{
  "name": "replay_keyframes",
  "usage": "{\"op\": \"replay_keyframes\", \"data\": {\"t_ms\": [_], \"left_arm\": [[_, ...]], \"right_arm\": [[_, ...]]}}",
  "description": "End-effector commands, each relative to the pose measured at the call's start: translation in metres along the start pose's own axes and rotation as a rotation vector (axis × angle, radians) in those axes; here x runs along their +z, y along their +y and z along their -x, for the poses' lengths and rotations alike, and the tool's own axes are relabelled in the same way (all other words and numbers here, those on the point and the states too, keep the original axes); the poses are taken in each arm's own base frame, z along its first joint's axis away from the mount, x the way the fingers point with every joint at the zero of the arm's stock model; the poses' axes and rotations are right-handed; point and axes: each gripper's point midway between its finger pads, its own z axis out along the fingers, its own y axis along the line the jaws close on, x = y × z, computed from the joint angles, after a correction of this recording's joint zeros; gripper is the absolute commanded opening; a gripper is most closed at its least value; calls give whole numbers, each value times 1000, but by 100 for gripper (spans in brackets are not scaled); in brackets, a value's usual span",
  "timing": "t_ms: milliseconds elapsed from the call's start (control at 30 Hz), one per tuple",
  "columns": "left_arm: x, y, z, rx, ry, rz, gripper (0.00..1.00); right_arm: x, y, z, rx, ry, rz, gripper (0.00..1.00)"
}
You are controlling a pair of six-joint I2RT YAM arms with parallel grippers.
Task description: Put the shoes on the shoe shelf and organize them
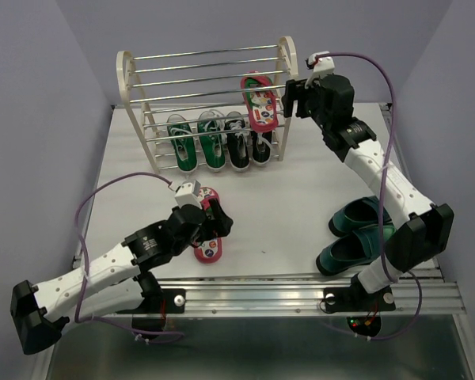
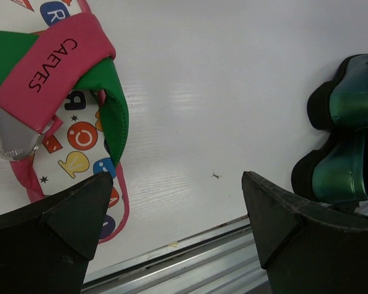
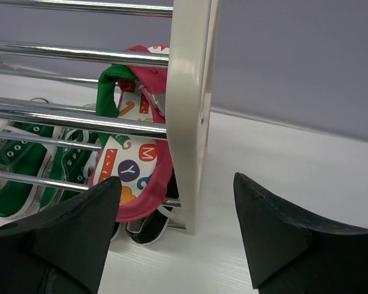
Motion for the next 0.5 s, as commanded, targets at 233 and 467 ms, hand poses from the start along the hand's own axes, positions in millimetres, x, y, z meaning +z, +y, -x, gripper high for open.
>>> {"op": "replay_keyframes", "data": {"t_ms": [233, 467], "left_arm": [[19, -1, -10, -22, 25, 47, 99], [27, -6, -4, -19, 10, 67, 99]], "right_arm": [[22, 17, 15, -71, -47, 134, 54], [2, 26, 16, -36, -50, 194, 33]]}}
